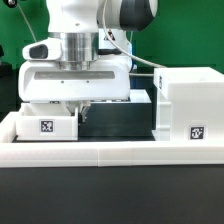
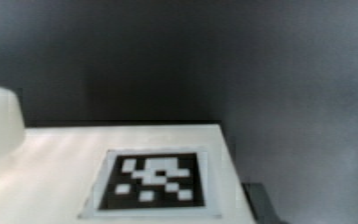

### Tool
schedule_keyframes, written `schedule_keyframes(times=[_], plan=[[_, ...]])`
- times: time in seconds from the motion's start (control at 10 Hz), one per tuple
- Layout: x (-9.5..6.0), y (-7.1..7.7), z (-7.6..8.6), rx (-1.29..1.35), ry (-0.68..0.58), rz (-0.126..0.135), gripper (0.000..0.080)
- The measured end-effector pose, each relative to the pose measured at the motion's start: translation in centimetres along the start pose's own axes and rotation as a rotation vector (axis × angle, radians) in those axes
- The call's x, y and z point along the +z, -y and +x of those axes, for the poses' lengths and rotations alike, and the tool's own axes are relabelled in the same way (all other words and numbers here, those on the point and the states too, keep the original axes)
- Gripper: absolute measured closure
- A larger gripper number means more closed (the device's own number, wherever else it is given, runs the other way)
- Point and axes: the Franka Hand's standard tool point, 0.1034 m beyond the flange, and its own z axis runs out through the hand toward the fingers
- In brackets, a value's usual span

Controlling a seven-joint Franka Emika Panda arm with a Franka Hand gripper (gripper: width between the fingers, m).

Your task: Assemble drawer

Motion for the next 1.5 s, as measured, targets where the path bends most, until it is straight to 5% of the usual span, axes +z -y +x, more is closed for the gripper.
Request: schedule_keyframes(times=[0.3, 1.5], plan=[[-1.37, 0.21, 0.46, -0.098, 0.0, 0.014, 0.0757], [-1.09, 0.49, 0.43, -0.799, 0.03, 0.015, 0.0757]])
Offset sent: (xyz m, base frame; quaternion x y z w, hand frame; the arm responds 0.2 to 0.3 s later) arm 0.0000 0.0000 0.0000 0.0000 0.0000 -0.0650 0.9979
